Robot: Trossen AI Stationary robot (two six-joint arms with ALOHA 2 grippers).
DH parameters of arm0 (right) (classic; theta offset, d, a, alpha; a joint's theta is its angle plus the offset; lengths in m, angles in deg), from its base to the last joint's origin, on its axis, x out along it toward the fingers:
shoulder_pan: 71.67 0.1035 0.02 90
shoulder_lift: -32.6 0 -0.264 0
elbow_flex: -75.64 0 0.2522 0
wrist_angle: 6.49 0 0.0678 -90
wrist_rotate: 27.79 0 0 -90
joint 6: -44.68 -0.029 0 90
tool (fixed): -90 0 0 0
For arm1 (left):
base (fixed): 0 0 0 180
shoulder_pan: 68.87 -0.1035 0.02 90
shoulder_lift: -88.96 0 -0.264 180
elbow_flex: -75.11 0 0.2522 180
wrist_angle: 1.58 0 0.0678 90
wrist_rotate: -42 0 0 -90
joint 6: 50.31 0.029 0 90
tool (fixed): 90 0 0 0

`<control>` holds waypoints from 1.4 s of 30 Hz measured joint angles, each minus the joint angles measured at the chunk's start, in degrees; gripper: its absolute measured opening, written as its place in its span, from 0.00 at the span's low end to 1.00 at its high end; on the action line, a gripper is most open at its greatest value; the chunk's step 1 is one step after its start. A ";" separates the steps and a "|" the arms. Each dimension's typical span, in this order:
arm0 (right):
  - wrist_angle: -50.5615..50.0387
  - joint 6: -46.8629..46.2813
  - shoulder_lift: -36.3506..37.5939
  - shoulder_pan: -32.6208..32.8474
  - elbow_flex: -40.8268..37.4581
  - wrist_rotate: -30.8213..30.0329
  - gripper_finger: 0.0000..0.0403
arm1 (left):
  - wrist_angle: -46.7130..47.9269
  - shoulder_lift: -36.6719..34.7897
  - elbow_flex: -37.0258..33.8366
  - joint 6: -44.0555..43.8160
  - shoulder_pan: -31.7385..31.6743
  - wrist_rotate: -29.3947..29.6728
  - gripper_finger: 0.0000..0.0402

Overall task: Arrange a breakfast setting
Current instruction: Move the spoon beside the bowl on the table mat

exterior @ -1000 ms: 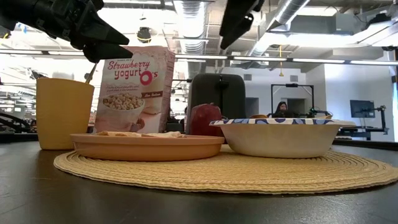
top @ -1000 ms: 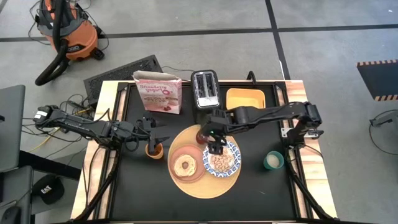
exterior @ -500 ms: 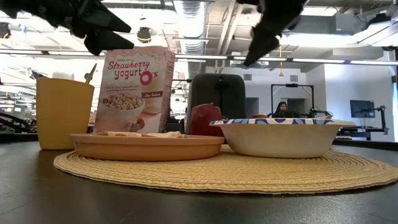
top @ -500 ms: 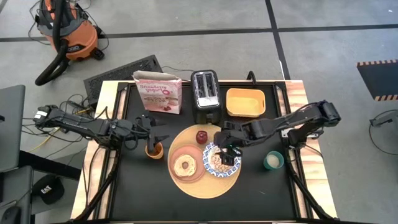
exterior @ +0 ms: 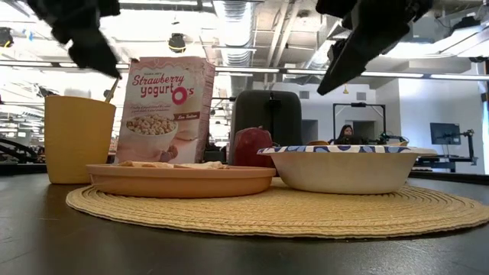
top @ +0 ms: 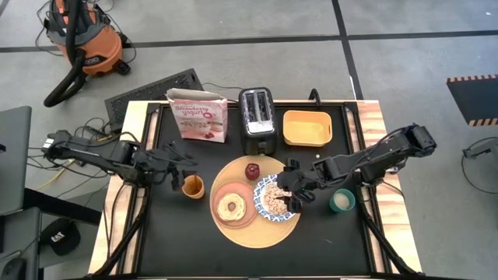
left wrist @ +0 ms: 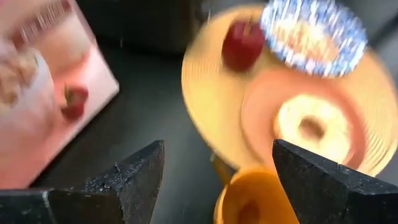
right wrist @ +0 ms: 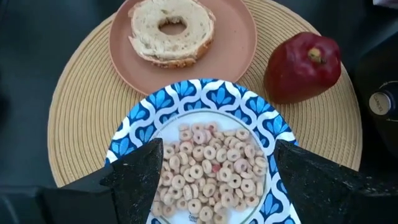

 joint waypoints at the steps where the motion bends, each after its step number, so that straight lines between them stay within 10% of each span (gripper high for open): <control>1: 0.16 0.00 0.00 0.00 -0.22 0.00 0.83 | 0.24 0.00 -1.24 0.00 0.00 -0.47 0.70; 20: 4.05 -0.31 0.00 0.00 -1.88 -0.18 0.83 | -16.95 0.04 -14.45 4.67 0.02 -8.03 0.68; 42: 4.31 -2.38 -0.02 -0.11 -1.88 -0.17 0.83 | -18.76 0.04 -14.92 9.18 0.02 -8.62 0.07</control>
